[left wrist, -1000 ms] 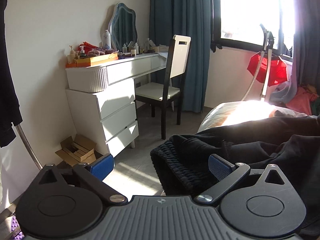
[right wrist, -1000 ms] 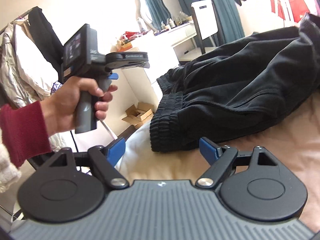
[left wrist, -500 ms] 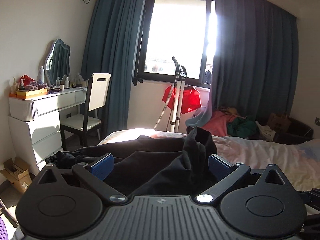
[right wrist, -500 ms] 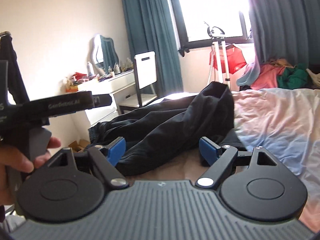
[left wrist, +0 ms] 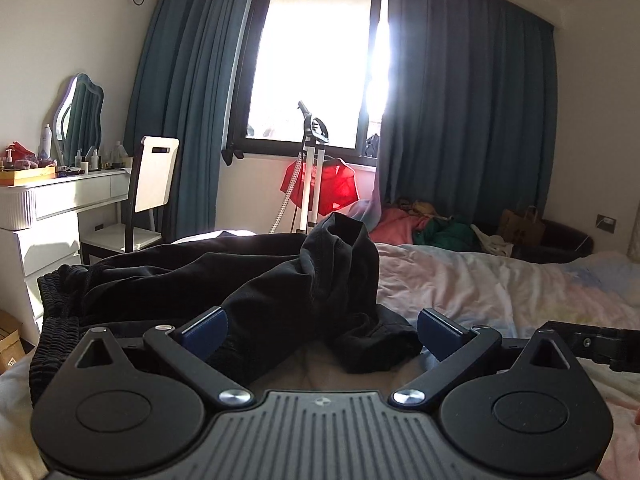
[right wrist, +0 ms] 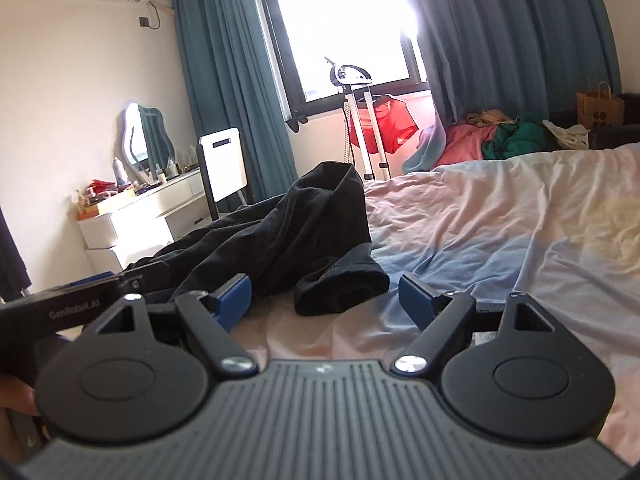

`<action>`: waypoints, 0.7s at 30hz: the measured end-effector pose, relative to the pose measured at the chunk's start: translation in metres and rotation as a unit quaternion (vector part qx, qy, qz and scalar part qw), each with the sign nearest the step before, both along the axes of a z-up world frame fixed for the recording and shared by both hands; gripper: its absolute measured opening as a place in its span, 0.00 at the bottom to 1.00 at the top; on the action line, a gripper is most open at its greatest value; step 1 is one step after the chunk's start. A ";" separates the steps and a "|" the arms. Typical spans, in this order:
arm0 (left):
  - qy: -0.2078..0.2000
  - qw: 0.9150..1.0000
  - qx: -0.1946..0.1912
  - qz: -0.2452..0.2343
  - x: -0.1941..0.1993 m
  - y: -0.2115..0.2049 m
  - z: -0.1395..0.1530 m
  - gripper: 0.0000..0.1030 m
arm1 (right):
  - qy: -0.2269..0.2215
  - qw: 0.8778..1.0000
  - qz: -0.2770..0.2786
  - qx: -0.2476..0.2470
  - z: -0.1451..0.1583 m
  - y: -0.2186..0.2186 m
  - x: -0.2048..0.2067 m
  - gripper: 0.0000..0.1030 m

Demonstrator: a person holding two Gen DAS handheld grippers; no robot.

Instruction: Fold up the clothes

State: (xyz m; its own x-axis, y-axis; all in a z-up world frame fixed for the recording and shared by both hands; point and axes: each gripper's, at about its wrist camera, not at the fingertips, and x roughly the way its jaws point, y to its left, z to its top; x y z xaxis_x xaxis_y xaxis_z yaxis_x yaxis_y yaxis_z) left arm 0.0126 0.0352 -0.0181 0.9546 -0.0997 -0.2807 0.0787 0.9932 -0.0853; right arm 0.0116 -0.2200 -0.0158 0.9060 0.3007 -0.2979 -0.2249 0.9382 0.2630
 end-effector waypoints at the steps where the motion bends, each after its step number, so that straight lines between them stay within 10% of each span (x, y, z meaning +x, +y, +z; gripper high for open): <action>1: 0.002 1.000 0.001 0.002 0.001 0.002 -0.003 1.00 | -0.001 1.000 -0.001 0.002 0.000 0.000 0.000 0.80; 10: 0.044 0.998 0.034 -0.008 0.069 -0.005 -0.022 0.98 | 0.021 0.999 -0.032 0.009 -0.002 -0.009 -0.004 0.80; 21: 0.089 0.995 0.036 0.028 0.296 -0.035 0.008 0.86 | 0.058 0.994 -0.089 0.034 -0.028 -0.039 0.034 0.80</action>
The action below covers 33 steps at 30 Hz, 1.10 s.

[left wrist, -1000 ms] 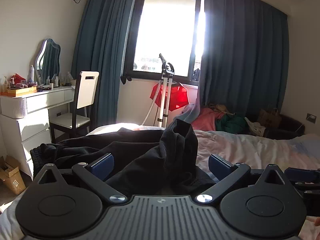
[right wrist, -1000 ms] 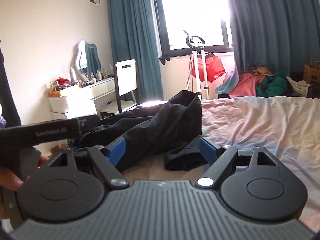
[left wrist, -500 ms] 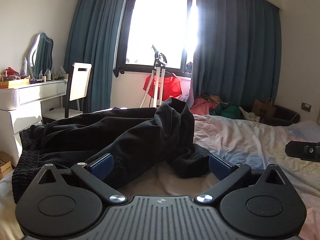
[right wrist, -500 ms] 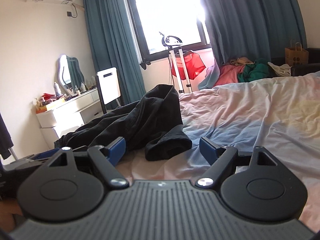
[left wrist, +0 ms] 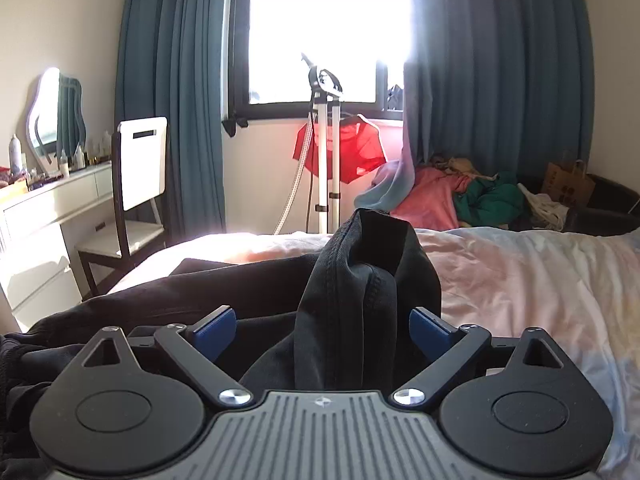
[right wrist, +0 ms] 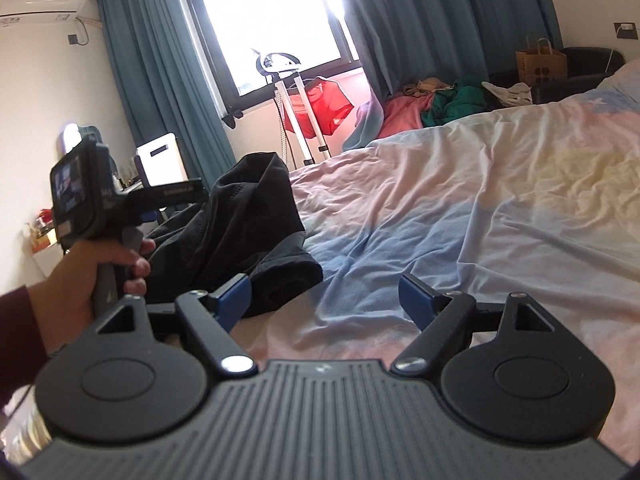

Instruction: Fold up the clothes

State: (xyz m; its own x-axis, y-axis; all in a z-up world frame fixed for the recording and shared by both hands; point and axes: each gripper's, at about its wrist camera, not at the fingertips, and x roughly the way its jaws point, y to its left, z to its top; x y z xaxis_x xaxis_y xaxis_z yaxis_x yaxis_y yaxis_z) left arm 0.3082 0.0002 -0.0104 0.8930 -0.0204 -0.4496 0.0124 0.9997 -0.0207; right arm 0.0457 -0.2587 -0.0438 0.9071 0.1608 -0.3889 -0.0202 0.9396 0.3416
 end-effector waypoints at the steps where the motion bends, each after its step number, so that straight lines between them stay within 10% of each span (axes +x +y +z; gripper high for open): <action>1: 0.004 1.000 -0.013 0.000 0.018 -0.001 0.001 0.85 | 0.005 1.000 -0.001 -0.004 -0.003 -0.002 0.009 0.80; 7: 0.035 0.998 -0.022 0.040 0.118 -0.012 -0.007 0.81 | 0.010 0.999 -0.011 -0.036 -0.018 -0.011 0.058 0.80; 14: 0.066 0.996 -0.050 0.030 0.143 -0.018 -0.024 0.07 | 0.049 0.998 0.018 -0.027 -0.049 -0.011 0.086 0.80; 27: -0.090 0.993 -0.044 -0.070 -0.133 0.003 0.046 0.04 | 0.006 0.999 0.021 0.037 -0.027 -0.015 0.045 0.80; 33: -0.084 0.993 -0.074 -0.022 -0.235 0.047 0.007 0.05 | 0.015 0.979 0.043 0.197 -0.033 -0.033 0.005 0.82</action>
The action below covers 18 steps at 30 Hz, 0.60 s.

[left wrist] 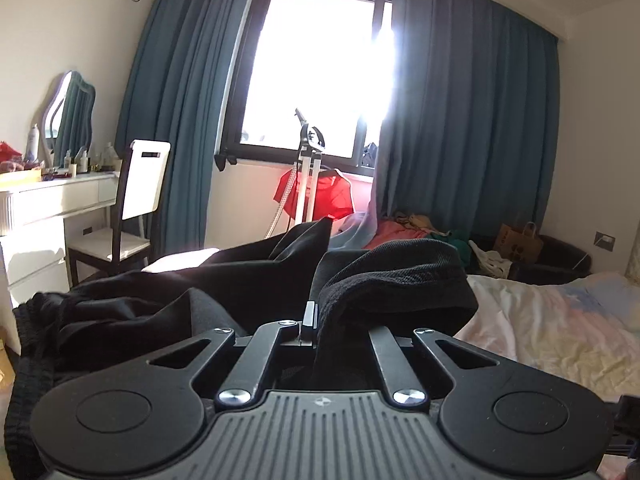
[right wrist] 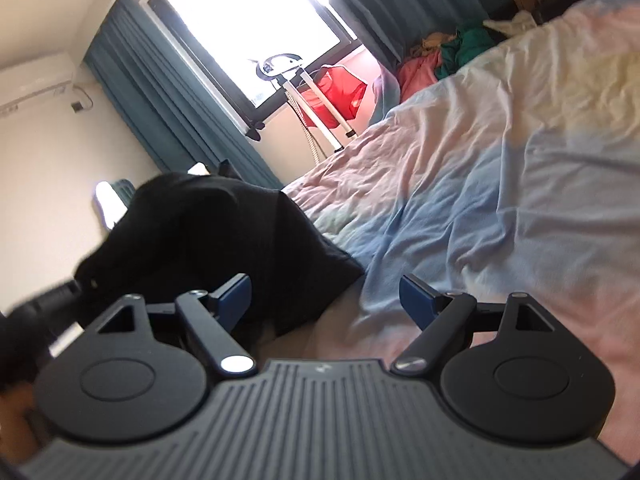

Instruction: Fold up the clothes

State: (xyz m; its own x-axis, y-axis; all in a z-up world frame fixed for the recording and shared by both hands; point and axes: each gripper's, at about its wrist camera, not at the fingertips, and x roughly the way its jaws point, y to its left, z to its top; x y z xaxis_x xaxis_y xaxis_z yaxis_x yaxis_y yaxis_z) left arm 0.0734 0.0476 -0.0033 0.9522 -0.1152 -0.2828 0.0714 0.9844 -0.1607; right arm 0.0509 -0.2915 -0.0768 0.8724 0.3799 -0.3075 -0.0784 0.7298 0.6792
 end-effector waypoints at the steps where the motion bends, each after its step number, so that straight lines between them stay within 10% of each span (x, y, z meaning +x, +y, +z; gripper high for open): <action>1: 0.008 1.000 -0.014 0.011 -0.006 0.009 -0.003 0.05 | 0.008 0.999 0.009 0.036 -0.004 -0.003 -0.005 0.82; 7: 0.012 0.986 -0.129 0.109 -0.020 0.080 0.002 0.05 | 0.046 0.975 0.074 0.205 -0.027 0.007 -0.004 0.82; 11: 0.031 0.975 -0.174 0.136 -0.022 0.120 -0.005 0.05 | 0.091 0.935 0.049 0.339 -0.050 0.016 0.010 0.82; 18: 0.071 0.961 -0.214 0.162 -0.021 0.167 -0.024 0.05 | 0.152 0.888 -0.015 0.433 -0.049 0.071 0.068 0.82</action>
State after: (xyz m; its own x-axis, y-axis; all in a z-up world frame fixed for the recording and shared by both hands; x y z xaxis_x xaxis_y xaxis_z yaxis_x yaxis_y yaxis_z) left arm 0.0528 0.2143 -0.0270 0.9131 0.0461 -0.4051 -0.2799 0.7934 -0.5405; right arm 0.1185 -0.2207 -0.1253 0.8130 0.5666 -0.1338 0.2145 -0.0779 0.9736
